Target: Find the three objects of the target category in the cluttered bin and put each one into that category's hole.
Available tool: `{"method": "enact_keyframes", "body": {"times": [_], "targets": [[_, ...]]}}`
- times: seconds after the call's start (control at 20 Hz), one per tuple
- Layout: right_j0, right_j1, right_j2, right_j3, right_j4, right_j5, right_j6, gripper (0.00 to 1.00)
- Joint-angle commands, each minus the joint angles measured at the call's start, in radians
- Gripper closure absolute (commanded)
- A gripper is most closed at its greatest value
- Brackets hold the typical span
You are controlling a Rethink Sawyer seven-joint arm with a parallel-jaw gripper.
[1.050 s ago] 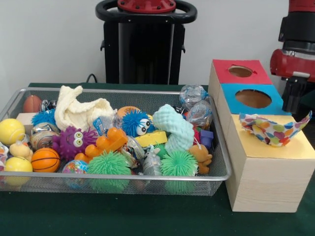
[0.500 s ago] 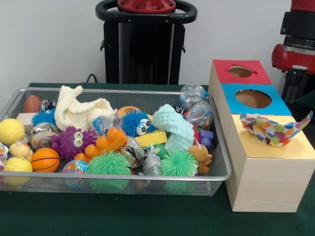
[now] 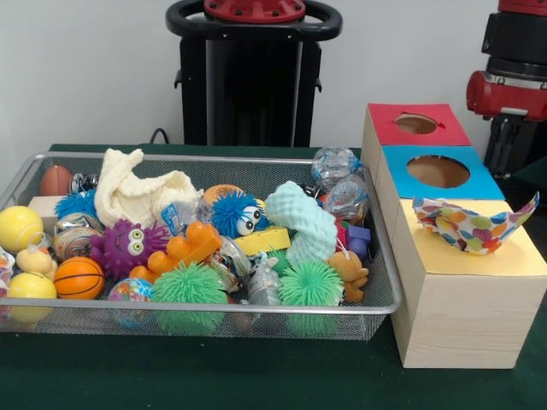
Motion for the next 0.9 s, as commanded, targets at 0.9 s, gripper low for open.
{"method": "enact_keyframes", "body": {"times": [0.9], "targets": [[-0.11, 0.025, 0.114, -0.397, -0.018, 0.553, 0.011, 1.0]]}}
